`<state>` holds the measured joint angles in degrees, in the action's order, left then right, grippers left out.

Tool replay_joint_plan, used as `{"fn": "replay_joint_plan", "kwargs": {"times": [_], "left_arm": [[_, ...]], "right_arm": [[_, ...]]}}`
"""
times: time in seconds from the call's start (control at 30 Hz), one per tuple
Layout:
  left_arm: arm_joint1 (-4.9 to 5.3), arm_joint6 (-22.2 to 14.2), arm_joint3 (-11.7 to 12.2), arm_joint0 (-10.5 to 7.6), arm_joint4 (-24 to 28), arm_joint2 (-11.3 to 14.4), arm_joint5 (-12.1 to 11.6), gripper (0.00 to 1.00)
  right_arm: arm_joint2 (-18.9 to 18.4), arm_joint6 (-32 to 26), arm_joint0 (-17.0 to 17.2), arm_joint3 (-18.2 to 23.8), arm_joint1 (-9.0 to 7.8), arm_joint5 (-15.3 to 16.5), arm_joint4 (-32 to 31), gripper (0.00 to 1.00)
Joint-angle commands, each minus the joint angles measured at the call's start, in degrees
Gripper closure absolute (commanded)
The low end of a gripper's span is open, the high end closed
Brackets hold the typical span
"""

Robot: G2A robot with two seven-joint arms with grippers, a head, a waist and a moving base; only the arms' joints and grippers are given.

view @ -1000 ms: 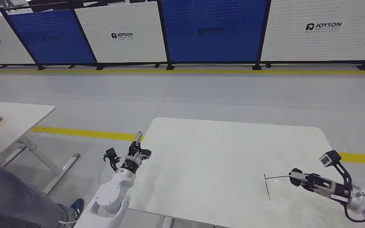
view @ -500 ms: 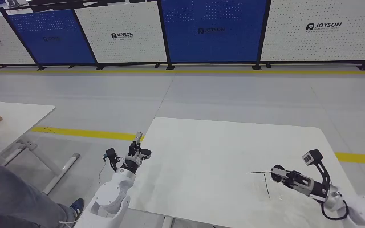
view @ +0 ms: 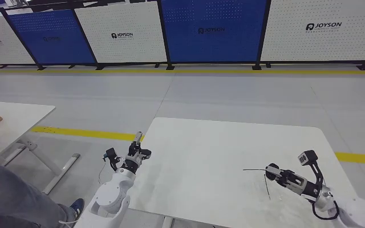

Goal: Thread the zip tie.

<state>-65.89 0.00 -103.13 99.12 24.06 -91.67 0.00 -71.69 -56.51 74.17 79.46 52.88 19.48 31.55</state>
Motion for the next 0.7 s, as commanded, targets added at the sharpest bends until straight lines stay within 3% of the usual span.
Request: {"fn": "replay_joint_plan", "kwargs": {"times": [0.0,0.1,0.27,0.43,0.5,0.67], "left_arm": [[0.00,0.00,0.00,0.00,0.00,0.00,0.00,0.00],[0.00,-2.51,-0.63,-0.59,0.21,0.51,0.38,0.00],[0.43,-14.15,-3.42,-1.19,2.10,1.33,5.08,0.00],[0.64,-22.35,-3.98,-2.11,-0.77,6.39,9.16,0.00],[0.47,-22.22,-2.93,-3.35,1.39,7.70,12.46,0.00],[0.45,-22.06,-2.79,-3.54,1.55,7.74,12.80,0.00]], "right_arm": [[0.00,0.00,0.00,0.00,0.00,0.00,0.00,1.00],[0.00,0.00,0.00,0.00,0.00,0.00,0.00,1.00],[0.00,0.00,0.00,0.00,0.00,0.00,0.00,1.00],[0.00,0.00,0.00,0.00,0.00,0.00,0.00,1.00],[0.00,0.00,0.00,0.00,0.00,0.00,0.00,1.00],[0.00,0.00,0.00,0.00,0.00,0.00,0.00,1.00]]}}
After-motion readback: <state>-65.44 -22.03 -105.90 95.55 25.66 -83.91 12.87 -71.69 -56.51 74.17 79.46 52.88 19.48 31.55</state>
